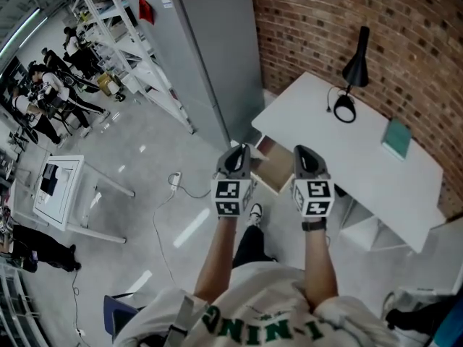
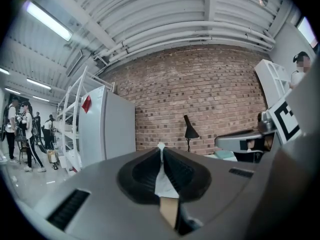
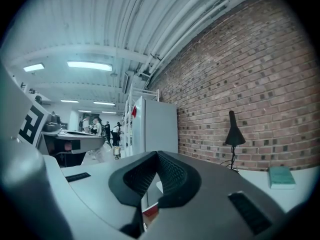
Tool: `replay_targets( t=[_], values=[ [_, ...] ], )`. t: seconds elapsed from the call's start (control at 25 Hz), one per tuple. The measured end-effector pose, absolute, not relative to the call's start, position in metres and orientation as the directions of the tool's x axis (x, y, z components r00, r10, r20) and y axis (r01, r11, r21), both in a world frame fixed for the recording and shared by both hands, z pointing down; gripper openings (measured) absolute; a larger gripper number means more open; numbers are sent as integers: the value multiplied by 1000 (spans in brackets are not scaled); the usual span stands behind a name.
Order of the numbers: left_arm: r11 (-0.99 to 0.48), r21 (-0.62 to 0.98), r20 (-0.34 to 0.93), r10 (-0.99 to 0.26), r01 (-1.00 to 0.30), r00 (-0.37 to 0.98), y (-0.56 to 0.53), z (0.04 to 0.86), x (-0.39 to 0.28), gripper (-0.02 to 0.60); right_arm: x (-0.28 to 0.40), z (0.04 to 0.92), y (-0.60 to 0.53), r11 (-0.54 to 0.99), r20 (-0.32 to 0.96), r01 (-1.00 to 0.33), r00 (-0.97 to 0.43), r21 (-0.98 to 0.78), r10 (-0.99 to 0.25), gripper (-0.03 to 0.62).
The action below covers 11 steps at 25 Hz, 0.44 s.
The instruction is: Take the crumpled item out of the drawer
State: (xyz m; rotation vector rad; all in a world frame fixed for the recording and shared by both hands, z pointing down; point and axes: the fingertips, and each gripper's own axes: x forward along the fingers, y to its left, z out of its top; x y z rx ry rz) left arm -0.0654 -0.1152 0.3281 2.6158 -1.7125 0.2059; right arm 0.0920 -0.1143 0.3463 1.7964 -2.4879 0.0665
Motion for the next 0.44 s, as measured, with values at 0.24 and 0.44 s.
replay_targets(
  t=[0.24, 0.44],
  values=[
    [-374, -65, 89, -926, -925, 368, -105, 326, -69, 11, 102, 345, -115, 331, 80, -943, -332, -32, -940, 6],
    [-348, -66, 69, -936, -935, 344, -102, 317, -90, 11, 81, 339, -109, 368, 79, -929, -369, -23, -926, 6]
  ],
)
